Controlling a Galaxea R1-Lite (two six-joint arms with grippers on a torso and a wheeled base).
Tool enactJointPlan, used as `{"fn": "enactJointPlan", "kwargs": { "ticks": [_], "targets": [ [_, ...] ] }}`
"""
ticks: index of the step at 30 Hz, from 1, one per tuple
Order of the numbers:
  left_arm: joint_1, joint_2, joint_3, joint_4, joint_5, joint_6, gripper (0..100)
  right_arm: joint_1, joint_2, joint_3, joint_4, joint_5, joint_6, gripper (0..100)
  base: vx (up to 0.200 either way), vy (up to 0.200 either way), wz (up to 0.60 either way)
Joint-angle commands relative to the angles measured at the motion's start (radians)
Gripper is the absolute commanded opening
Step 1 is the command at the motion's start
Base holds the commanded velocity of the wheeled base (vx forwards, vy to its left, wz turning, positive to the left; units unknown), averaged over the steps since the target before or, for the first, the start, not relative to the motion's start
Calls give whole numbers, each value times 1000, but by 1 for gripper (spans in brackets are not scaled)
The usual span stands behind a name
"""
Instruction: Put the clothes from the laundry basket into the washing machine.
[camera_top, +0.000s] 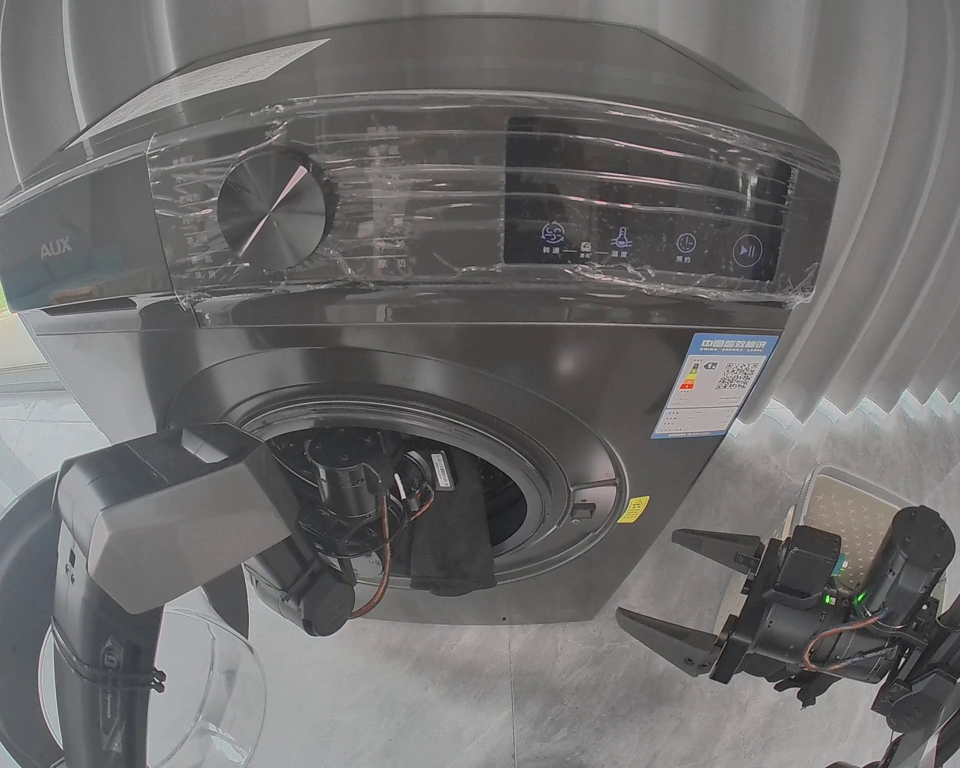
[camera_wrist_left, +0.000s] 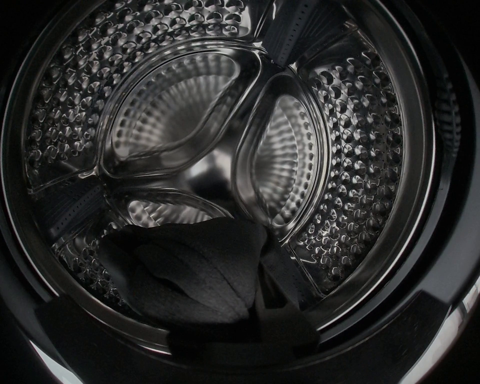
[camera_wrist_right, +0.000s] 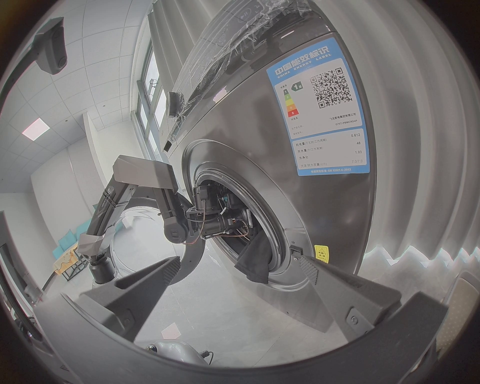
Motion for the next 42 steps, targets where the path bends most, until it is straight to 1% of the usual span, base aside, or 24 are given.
{"fn": "enactJointPlan", "kwargs": {
  "ticks": [1,4,15,17,18,21,27,29,31,34,35,42],
  "targets": [
    [11,39,-72,32,0,4,0,0,1,0,-1,1,0,100,0,0,0],
    [26,54,-120,48,0,9,0,0,1,0,-1,1,0,100,0,0,0],
    [23,113,-223,78,0,10,0,-1,1,0,-1,2,2,100,0,0,0],
    [25,125,-244,81,0,15,0,-1,1,2,-1,2,2,100,0,0,0],
    [28,128,-255,84,0,25,0,-1,1,2,-1,2,2,100,0,0,0],
    [33,139,-270,85,0,38,0,-1,1,2,-1,2,2,100,0,0,0],
    [51,142,-310,98,3,39,0,-1,1,3,-1,2,2,100,0,0,0],
    [62,140,-316,107,15,41,0,-1,1,2,-1,2,2,100,0,0,0],
    [72,137,-322,113,17,42,0,-1,1,3,-1,2,2,100,0,0,0],
    [86,134,-324,121,17,53,0,-1,1,3,-1,2,2,100,0,0,0],
    [92,133,-325,124,17,61,0,0,1,3,-1,2,2,100,0,0,0],
    [89,134,-344,127,17,62,0,-1,1,5,-1,2,2,100,0,0,0]
  ]
}}
